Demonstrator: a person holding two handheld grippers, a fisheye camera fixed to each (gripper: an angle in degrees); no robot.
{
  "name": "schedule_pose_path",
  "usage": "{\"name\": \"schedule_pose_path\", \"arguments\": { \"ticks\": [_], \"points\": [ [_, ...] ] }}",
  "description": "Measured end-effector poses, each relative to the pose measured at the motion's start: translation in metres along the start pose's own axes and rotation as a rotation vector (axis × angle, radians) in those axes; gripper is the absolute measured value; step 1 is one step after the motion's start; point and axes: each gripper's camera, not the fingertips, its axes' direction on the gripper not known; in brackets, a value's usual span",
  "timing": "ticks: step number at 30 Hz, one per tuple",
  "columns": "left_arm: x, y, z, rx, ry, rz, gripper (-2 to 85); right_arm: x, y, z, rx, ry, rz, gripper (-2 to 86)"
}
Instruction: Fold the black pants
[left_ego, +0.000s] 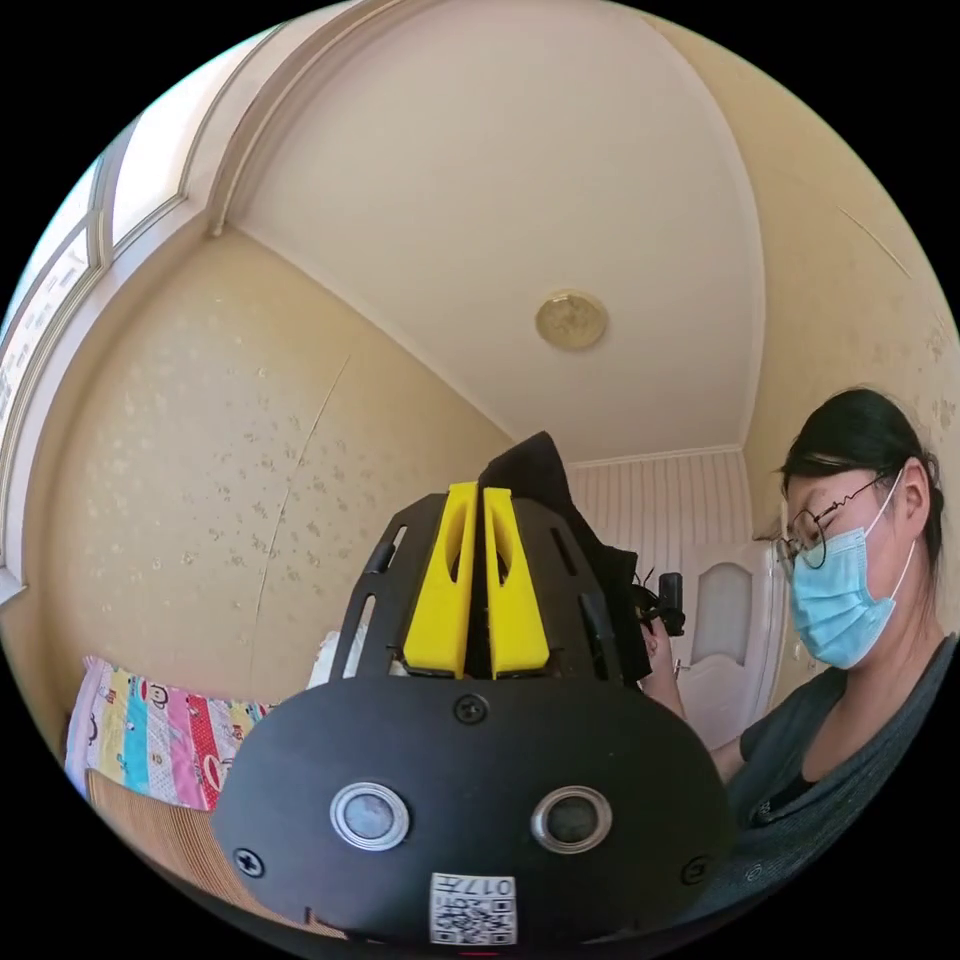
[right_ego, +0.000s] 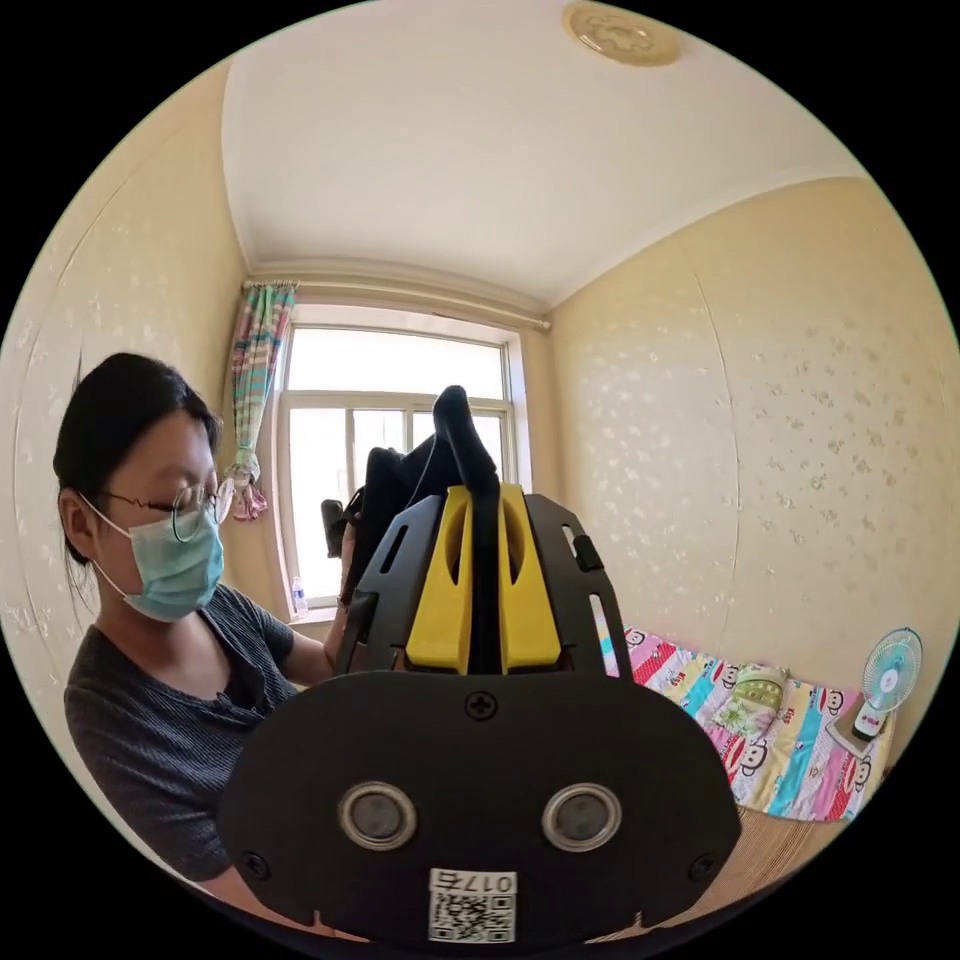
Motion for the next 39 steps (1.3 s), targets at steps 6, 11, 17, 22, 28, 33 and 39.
{"name": "schedule_pose_path", "arguments": {
  "ticks": [6, 11, 17, 22, 28, 33, 39],
  "points": [
    [0.006, -0.048, 0.004, 0.030, -0.049, 0.064, -1.0, 0.005, -0.058, -0.013, -0.103, 0.091, -0.021, 2.0],
    [-0.025, -0.031, 0.012, -0.027, -0.122, 0.060, -1.0, 0.092, -0.028, 0.003, -0.236, 0.120, 0.129, 1.7],
    [-0.163, 0.034, 0.083, -0.280, -0.318, -0.186, -0.9, 0.307, 0.051, 0.062, -0.407, 0.156, 0.380, 1.8],
    [-0.370, 0.114, 0.194, -0.502, -0.471, -0.523, 0.0, 0.520, 0.111, 0.136, -0.439, 0.412, 0.570, 2.0],
    [-0.528, 0.236, 0.208, -0.764, -0.696, -0.632, 6.0, 0.607, 0.279, 0.154, -0.557, 0.638, 0.735, 4.6],
    [-0.538, 0.420, 0.094, -1.294, -0.756, -0.546, 7.1, 0.570, 0.504, 0.160, -1.028, 0.485, 0.836, 6.6],
    [-0.536, 0.559, -0.069, -1.603, -0.832, -0.812, 9.4, 0.468, 0.686, 0.148, -1.263, 0.187, 1.094, 8.0]
  ]
}}
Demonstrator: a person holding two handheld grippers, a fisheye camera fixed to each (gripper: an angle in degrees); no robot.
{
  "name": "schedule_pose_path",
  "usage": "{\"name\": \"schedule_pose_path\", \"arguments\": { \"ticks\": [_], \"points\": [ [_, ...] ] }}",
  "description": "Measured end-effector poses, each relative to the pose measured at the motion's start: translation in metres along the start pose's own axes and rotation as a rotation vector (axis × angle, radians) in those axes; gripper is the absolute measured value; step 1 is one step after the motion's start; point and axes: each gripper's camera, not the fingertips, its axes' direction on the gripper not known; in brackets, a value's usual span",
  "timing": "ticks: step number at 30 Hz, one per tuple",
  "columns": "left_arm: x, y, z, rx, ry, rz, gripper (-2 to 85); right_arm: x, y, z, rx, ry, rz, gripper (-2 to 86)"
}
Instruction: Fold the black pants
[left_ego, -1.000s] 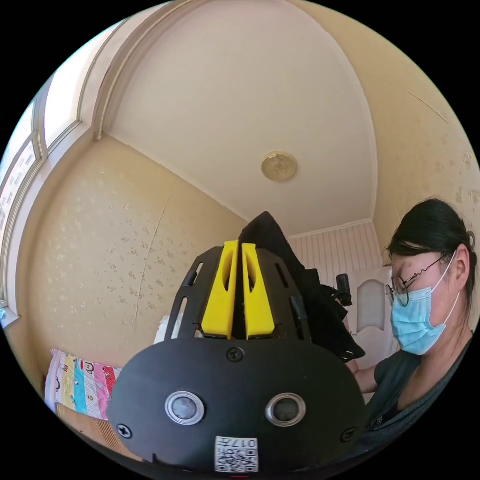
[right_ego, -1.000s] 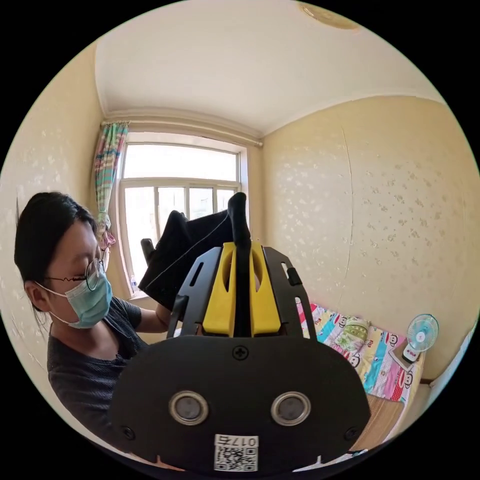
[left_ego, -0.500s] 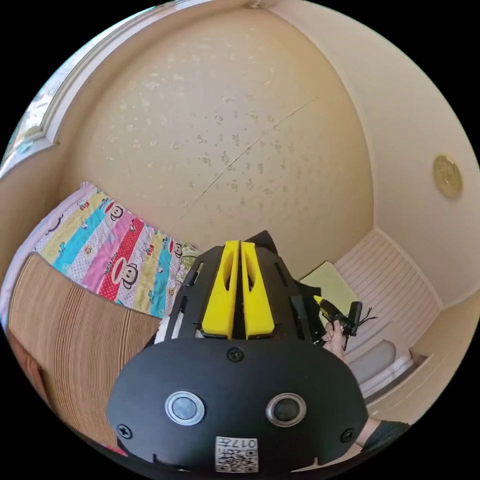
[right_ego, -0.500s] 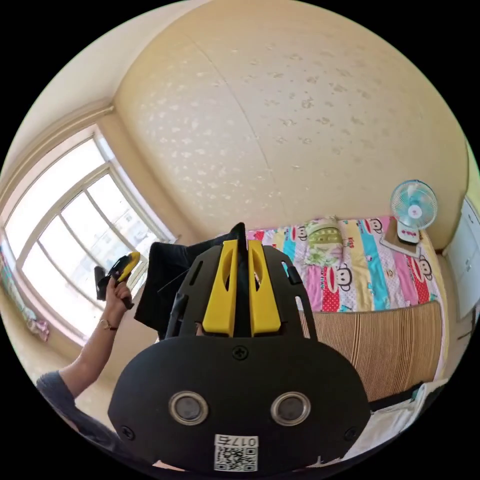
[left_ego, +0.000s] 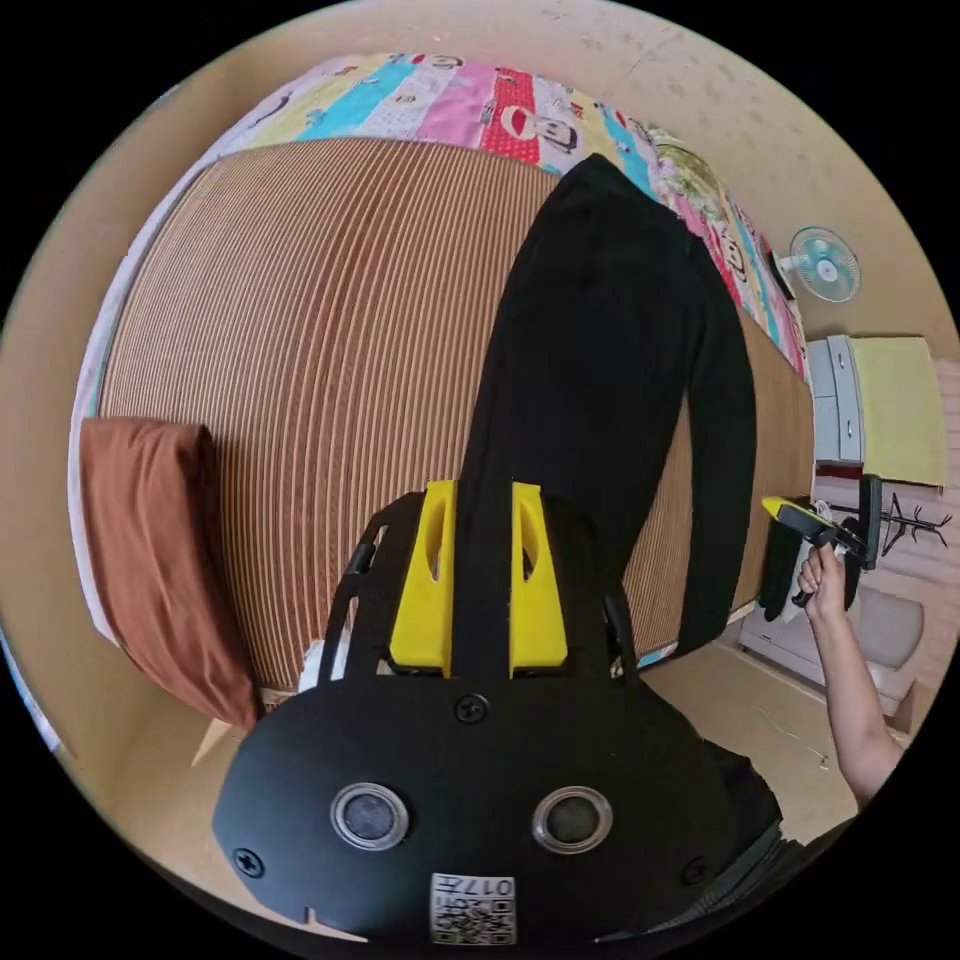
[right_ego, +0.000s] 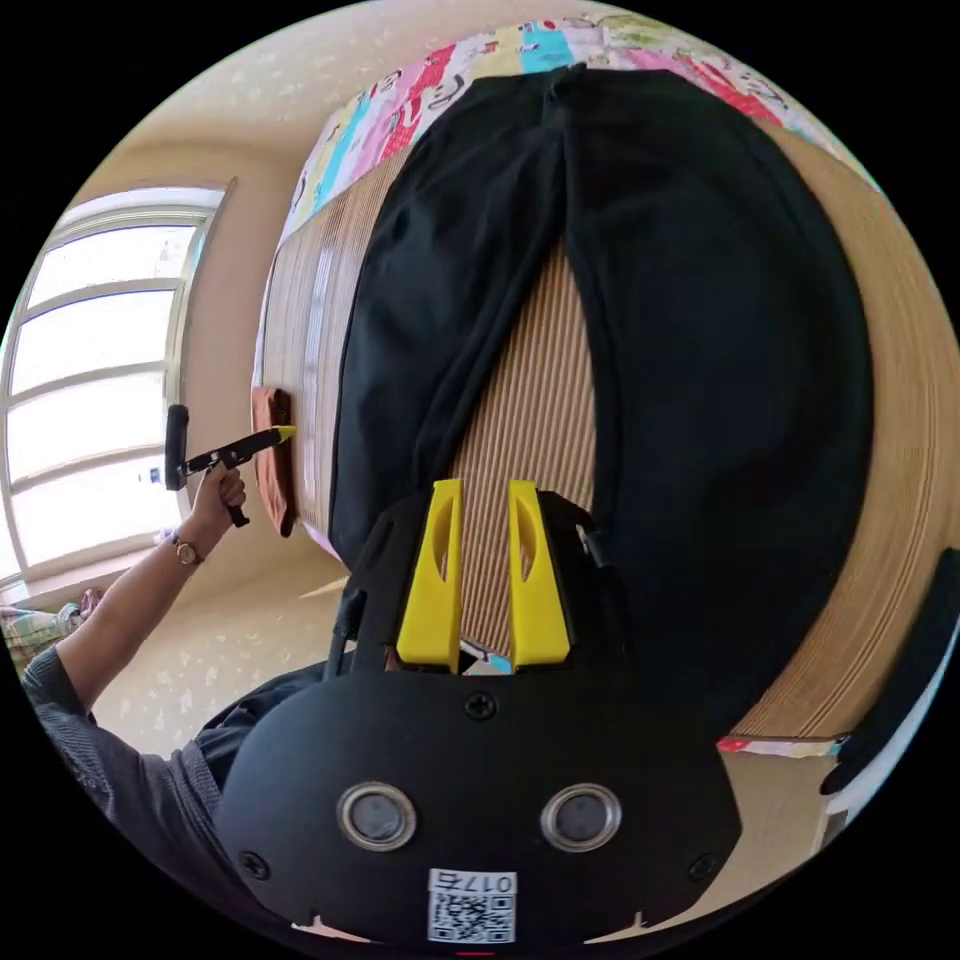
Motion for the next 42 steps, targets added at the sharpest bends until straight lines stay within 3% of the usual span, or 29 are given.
{"name": "schedule_pose_path", "arguments": {
  "ticks": [6, 12, 14, 16, 18, 21, 26, 29, 34, 37, 40, 42],
  "points": [
    [-0.044, 0.035, 0.052, -0.135, 0.058, -0.030, 9.6, -0.008, 0.015, 0.087, -0.153, -0.195, 0.055, 10.9],
    [-0.035, 0.055, 0.064, -0.190, -0.132, 0.078, 4.5, 0.008, 0.028, 0.094, -0.194, -0.095, 0.139, 2.9],
    [-0.031, 0.062, 0.061, -0.200, -0.157, 0.124, 2.4, 0.013, 0.038, 0.101, -0.385, -0.038, 0.047, 1.7],
    [-0.031, 0.066, 0.060, -0.225, -0.161, 0.133, 1.1, 0.015, 0.055, 0.090, -0.442, 0.051, -0.054, 1.6],
    [-0.044, 0.069, 0.061, -0.306, -0.212, 0.057, 0.0, 0.031, 0.075, 0.053, -0.350, 0.085, -0.060, 1.8],
    [-0.076, 0.079, 0.059, -0.368, -0.182, -0.078, -0.4, 0.103, 0.112, -0.023, -0.159, 0.070, 0.105, 4.0],
    [-0.114, 0.093, 0.028, -0.302, -0.030, -0.179, -0.5, 0.281, 0.219, -0.148, 0.205, 0.156, 0.677, 9.7],
    [-0.121, 0.089, 0.019, -0.319, -0.022, -0.152, -0.5, 0.342, 0.260, -0.172, 0.264, 0.147, 0.787, 13.1],
    [-0.098, 0.070, 0.007, -0.363, 0.037, 0.079, -0.4, 0.373, 0.273, -0.142, 0.133, 0.067, 0.676, 13.9],
    [-0.076, 0.054, 0.001, -0.400, 0.116, 0.210, -0.2, 0.373, 0.288, -0.153, 0.180, 0.005, 0.695, 9.0],
    [-0.048, 0.036, -0.014, -0.374, 0.283, 0.269, 0.4, 0.345, 0.311, -0.172, 0.219, 0.031, 0.567, 5.4],
    [-0.012, 0.023, -0.029, -0.338, 0.381, 0.345, 2.0, 0.324, 0.329, -0.192, 0.290, -0.068, 0.481, 4.2]
  ]
}}
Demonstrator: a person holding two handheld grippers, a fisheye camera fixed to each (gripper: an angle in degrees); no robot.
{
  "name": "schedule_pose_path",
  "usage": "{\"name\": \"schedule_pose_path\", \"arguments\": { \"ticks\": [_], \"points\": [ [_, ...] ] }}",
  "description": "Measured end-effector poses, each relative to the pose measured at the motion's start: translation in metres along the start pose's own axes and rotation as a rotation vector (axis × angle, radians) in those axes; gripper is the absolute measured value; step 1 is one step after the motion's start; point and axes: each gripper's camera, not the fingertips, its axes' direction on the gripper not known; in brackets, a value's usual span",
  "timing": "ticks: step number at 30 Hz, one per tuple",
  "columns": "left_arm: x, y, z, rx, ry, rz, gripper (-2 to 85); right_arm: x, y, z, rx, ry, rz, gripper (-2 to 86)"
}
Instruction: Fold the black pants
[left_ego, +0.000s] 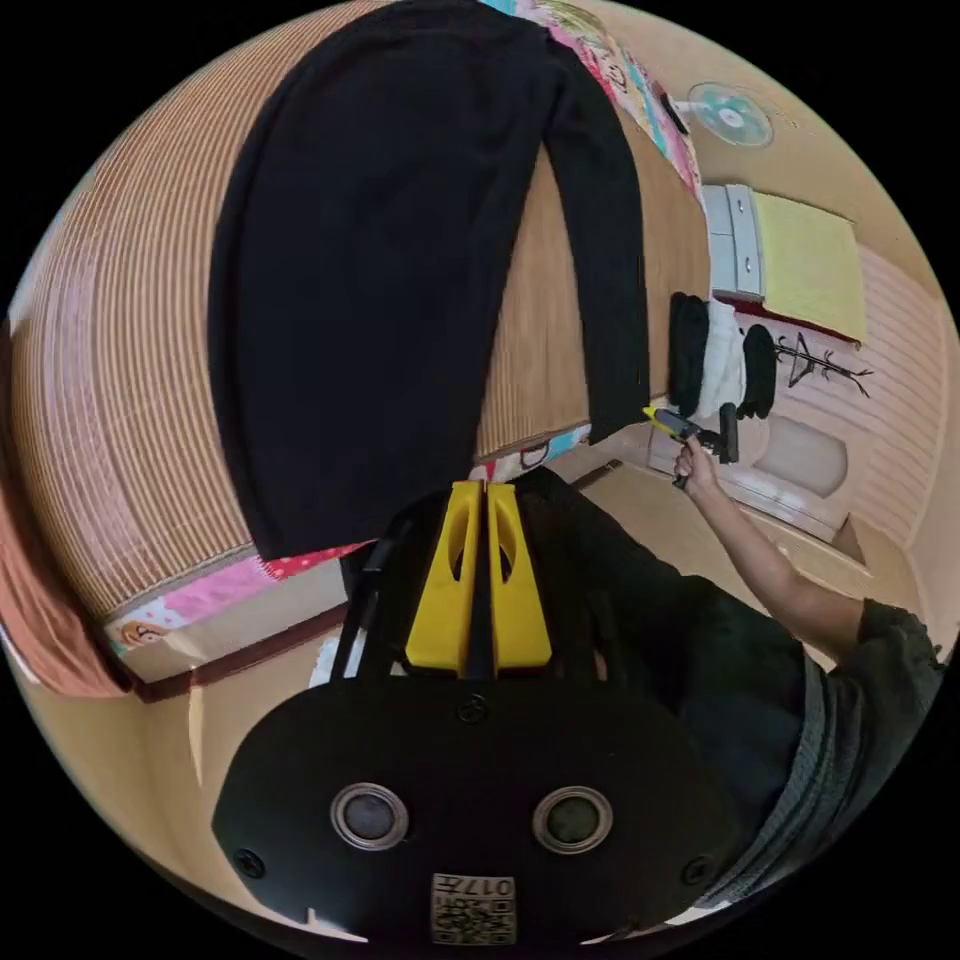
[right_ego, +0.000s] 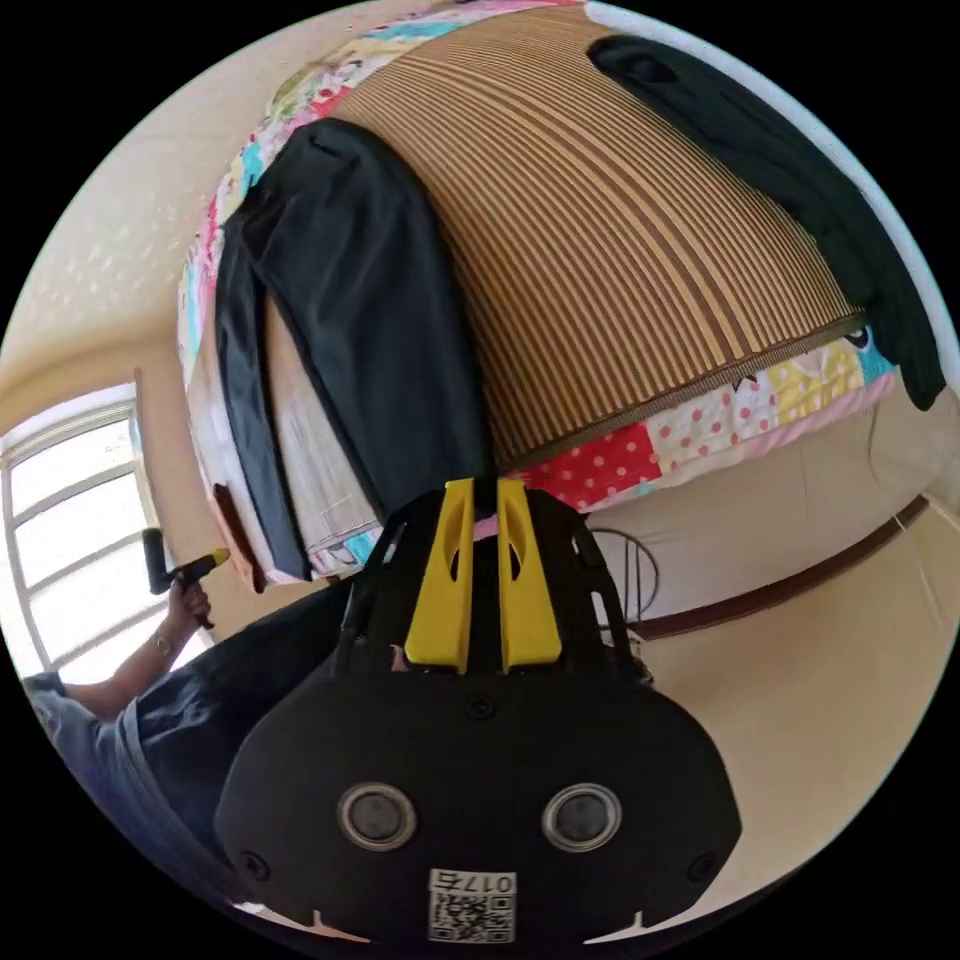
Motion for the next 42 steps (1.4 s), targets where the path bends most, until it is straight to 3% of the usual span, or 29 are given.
{"name": "schedule_pose_path", "arguments": {
  "ticks": [2, 6, 12, 14, 15, 17, 20, 22, 24, 29, 34, 37, 39, 42],
  "points": [
    [0.036, -0.016, -0.004, 0.025, 0.031, 0.095, 3.8, -0.026, 0.028, -0.035, 0.064, -0.147, -0.086, 3.4],
    [0.122, -0.050, 0.001, 0.053, 0.137, 0.269, 12.2, -0.079, 0.055, -0.060, 0.069, -0.192, -0.239, 2.9],
    [0.189, -0.088, 0.027, 0.068, 0.194, 0.243, 18.1, -0.163, 0.061, -0.038, -0.087, -0.289, -0.517, 2.9],
    [0.192, -0.097, 0.043, -0.005, 0.135, 0.183, 15.9, -0.180, 0.056, -0.026, -0.185, -0.317, -0.626, 3.0],
    [0.189, -0.096, 0.048, 0.001, 0.034, 0.119, 9.5, -0.182, 0.054, -0.023, -0.210, -0.307, -0.653, 3.0],
    [0.185, -0.083, 0.047, 0.098, -0.069, 0.126, 4.0, -0.173, 0.042, -0.006, -0.339, -0.269, -0.800, 3.2],
    [0.169, -0.067, 0.054, 0.118, -0.036, 0.079, 1.2, -0.133, 0.004, 0.029, -0.608, -0.057, -0.853, 3.9],
    [0.159, -0.058, 0.055, 0.145, 0.004, 0.042, 0.5, -0.108, -0.043, 0.033, -0.679, -0.054, -0.822, 4.8],
    [0.155, -0.049, 0.055, 0.181, 0.018, -0.001, 0.0, -0.095, -0.105, 0.026, -0.646, -0.068, -0.769, 6.4],
    [0.173, -0.035, 0.063, 0.243, -0.047, 0.006, -0.2, -0.124, -0.311, 0.004, -0.278, -0.045, -0.579, 15.1],
    [0.198, -0.026, 0.076, 0.256, -0.117, 0.040, -0.1, -0.171, -0.423, 0.032, -0.042, 0.053, -0.420, 19.7],
    [0.203, -0.022, 0.077, 0.273, -0.106, 0.033, -0.2, -0.183, -0.455, 0.074, -0.062, 0.229, -0.308, 16.1],
    [0.194, -0.016, 0.070, 0.302, -0.034, -0.001, -0.3, -0.196, -0.450, 0.083, -0.024, 0.241, -0.364, 5.1],
    [0.160, 0.005, 0.051, 0.351, 0.178, -0.110, -0.7, -0.243, -0.415, 0.082, 0.125, 0.298, -0.516, 3.3]
  ]
}}
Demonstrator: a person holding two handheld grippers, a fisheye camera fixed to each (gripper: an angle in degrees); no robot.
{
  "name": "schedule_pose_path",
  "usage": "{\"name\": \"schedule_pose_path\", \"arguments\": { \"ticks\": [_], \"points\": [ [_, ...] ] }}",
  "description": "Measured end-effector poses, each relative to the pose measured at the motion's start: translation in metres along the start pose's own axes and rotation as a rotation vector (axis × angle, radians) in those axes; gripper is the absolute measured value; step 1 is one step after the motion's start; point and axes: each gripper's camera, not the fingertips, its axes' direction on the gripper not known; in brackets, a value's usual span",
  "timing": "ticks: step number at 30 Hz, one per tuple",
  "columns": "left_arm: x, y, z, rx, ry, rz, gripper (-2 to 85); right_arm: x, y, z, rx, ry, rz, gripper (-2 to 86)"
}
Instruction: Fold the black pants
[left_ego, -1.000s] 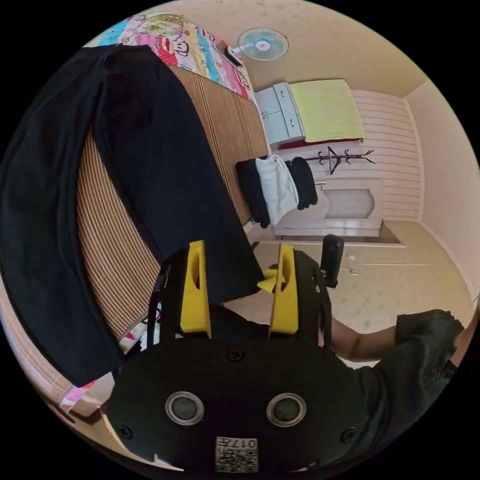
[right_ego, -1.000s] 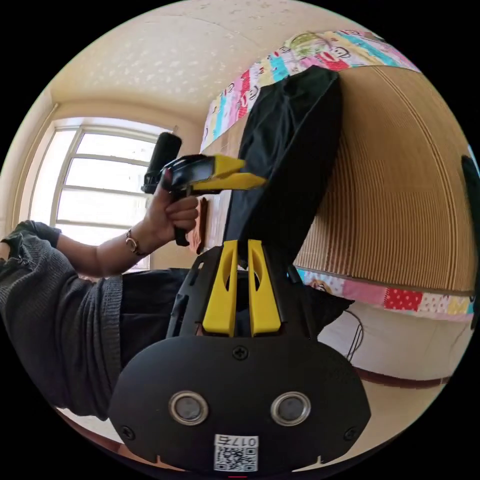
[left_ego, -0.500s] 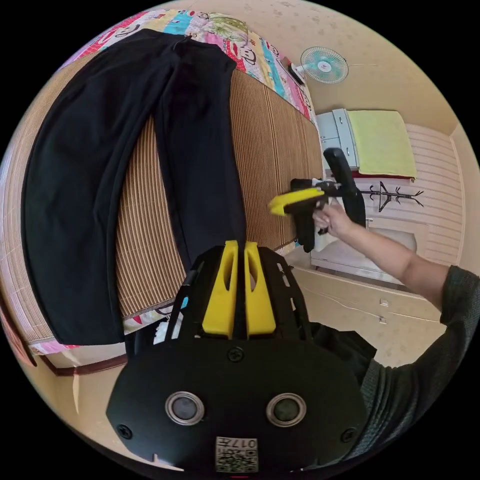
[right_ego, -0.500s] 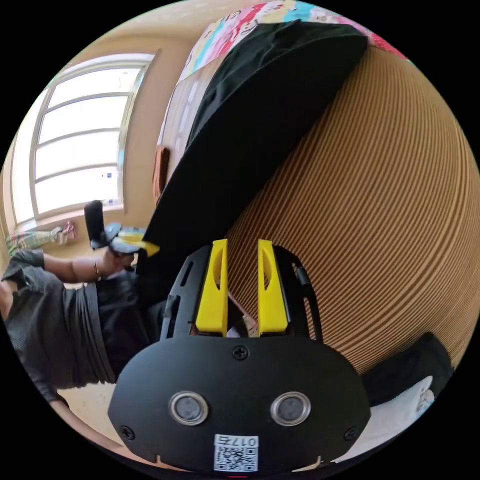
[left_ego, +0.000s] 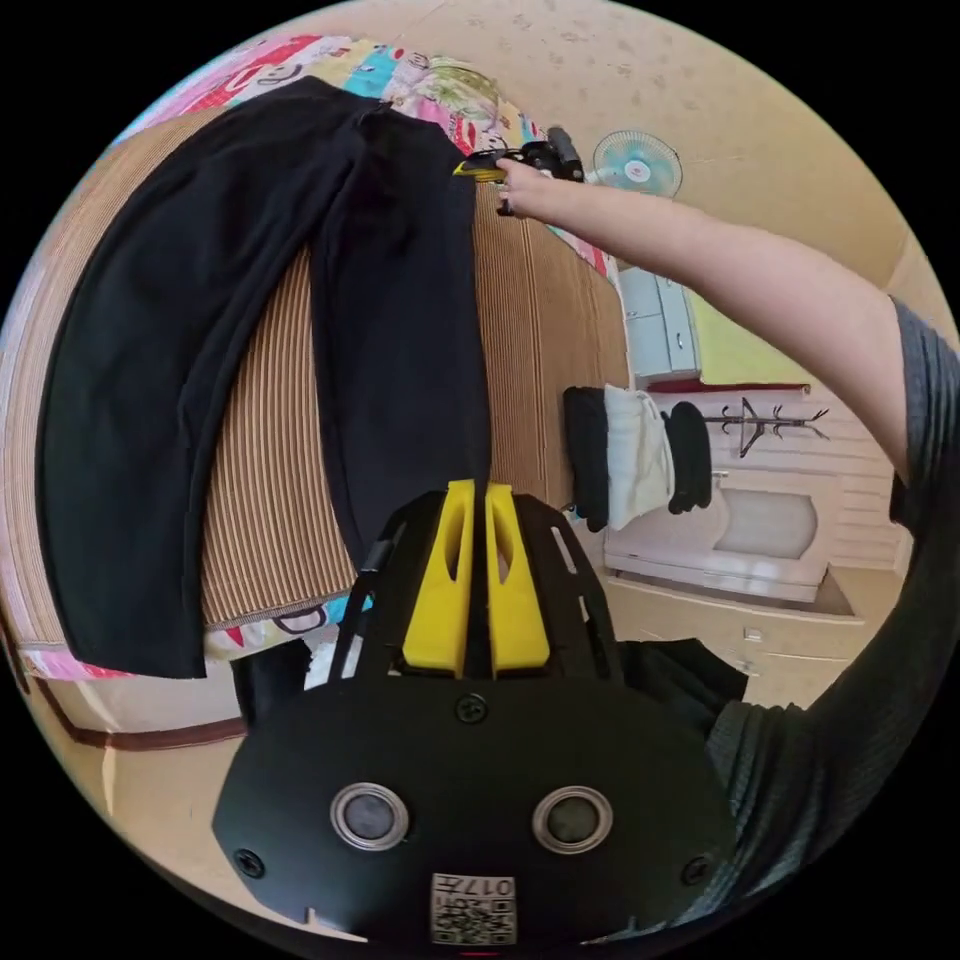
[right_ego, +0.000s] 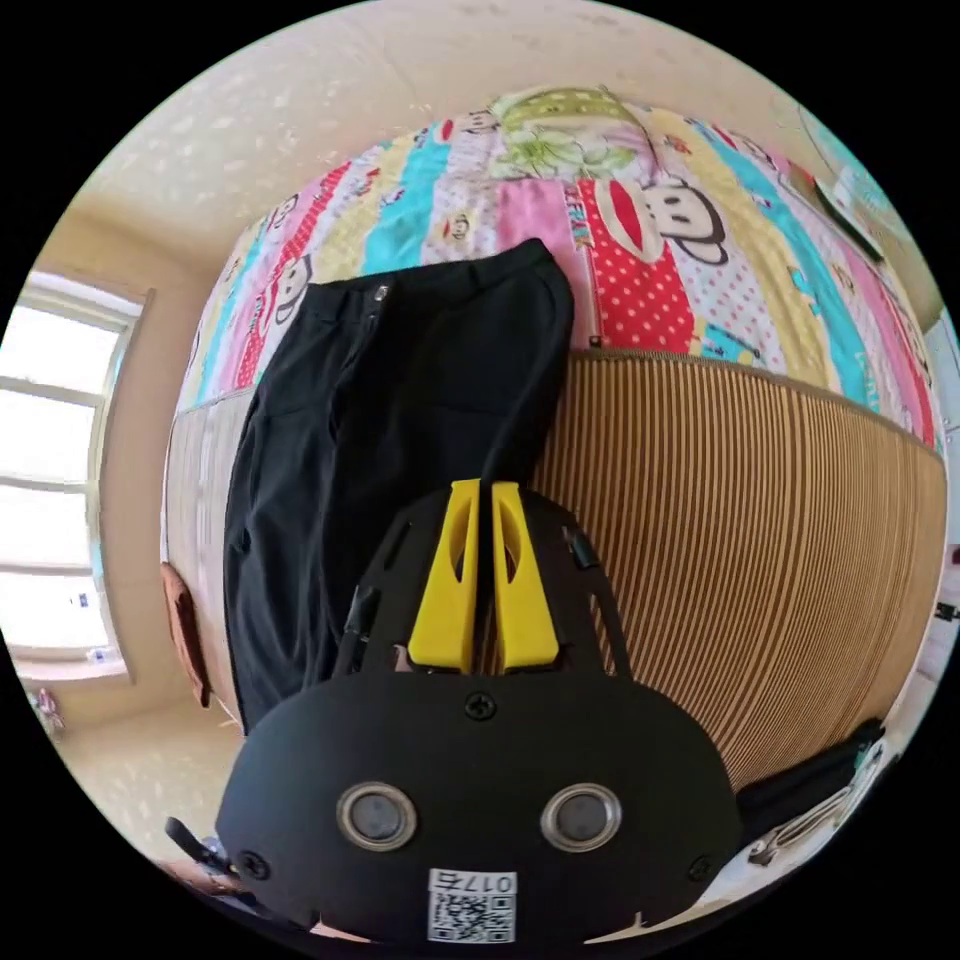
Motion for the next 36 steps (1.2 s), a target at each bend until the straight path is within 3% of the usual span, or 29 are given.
{"name": "schedule_pose_path", "arguments": {
  "ticks": [4, 8, 13, 18, 22, 26, 32, 36],
  "points": [
    [-0.051, 0.026, -0.057, 0.112, 0.169, -0.160, -0.8, -0.109, 0.000, -0.023, 0.120, 0.029, -0.202, 2.5],
    [-0.093, 0.055, -0.130, 0.225, 0.082, -0.213, -0.7, -0.206, -0.030, -0.009, 0.128, -0.126, -0.270, 2.5],
    [-0.151, 0.059, -0.190, 0.320, -0.053, -0.256, -0.6, -0.258, -0.058, 0.056, 0.062, -0.333, -0.259, 3.4],
    [-0.223, 0.047, -0.201, 0.225, -0.302, -0.272, -0.2, -0.235, -0.006, 0.085, 0.027, -0.504, -0.232, 5.8],
    [-0.254, 0.035, -0.188, 0.071, -0.311, -0.243, 0.1, -0.193, 0.114, 0.111, -0.131, -0.409, -0.210, 7.2],
    [-0.252, 0.031, -0.190, 0.002, -0.329, -0.161, 0.3, -0.162, 0.237, 0.147, -0.326, -0.502, -0.073, 8.4],
    [-0.237, 0.024, -0.199, -0.080, -0.374, -0.098, 0.3, -0.155, 0.332, 0.169, -0.351, -0.611, 0.149, 10.9],
    [-0.229, 0.016, -0.207, -0.138, -0.383, -0.064, 0.3, -0.148, 0.342, 0.178, -0.275, -0.729, 0.267, 11.8]
  ]
}}
